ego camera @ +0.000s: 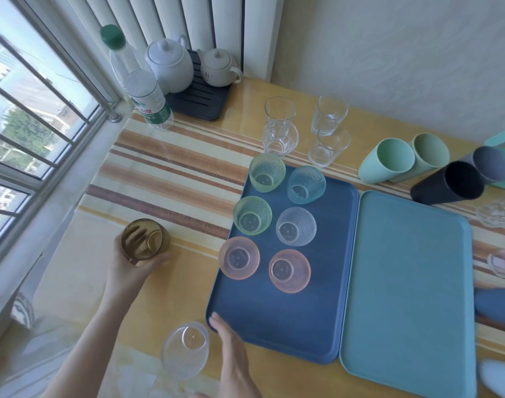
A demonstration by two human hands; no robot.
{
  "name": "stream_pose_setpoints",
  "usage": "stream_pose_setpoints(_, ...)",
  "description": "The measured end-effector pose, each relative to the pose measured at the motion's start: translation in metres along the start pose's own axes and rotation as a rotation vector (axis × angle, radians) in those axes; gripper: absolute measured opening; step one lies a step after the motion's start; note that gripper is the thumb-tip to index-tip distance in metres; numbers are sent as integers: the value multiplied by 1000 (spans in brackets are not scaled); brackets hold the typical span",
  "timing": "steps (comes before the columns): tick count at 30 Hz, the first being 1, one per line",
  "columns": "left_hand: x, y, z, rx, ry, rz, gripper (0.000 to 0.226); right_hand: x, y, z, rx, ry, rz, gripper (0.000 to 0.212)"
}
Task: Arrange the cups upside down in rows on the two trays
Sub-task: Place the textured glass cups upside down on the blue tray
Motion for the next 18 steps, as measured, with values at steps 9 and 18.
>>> stream_pose_setpoints(9,-9,12,41,30,-57,-21,76,16,-14,-22,-150,-135,189,81)
stream_pose_setpoints(18,26,57,95,193,-253,-66,76,-73,20,26,-181,309,-42,80)
Point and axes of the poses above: each hand's wrist, its own z-axis away from the middle knuckle, its own x-axis out of the palm, y = z × x, the point moved 6 cm from there along -z, towards the middle knuckle, and after that the axes turned 15 degrees about x, right-handed, at the moved point
